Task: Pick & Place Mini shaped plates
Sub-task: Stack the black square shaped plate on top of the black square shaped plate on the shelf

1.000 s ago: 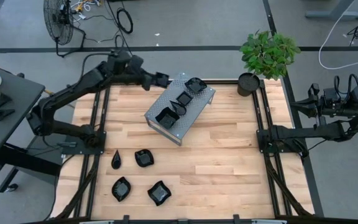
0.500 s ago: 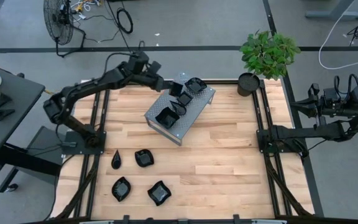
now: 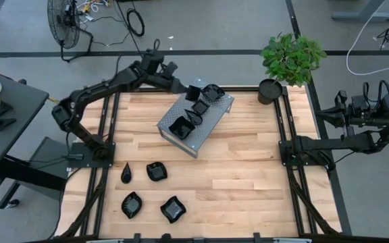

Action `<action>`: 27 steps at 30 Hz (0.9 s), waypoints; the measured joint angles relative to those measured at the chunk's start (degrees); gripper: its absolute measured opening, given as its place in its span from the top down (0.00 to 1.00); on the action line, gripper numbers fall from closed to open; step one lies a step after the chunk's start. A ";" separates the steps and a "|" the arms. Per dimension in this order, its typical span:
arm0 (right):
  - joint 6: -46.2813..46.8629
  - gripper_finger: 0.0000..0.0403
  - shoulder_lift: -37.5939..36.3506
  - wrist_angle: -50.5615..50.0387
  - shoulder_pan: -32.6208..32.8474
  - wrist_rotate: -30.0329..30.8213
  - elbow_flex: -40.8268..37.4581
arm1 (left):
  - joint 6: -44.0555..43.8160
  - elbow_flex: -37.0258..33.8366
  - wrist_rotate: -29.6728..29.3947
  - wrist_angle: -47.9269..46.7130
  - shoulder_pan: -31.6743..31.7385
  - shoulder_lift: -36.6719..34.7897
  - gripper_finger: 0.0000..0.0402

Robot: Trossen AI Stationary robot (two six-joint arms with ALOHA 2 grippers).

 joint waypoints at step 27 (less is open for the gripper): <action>0.00 0.95 0.01 0.00 0.00 0.00 -0.01 | 6.19 13.71 2.05 -14.91 0.44 14.03 0.98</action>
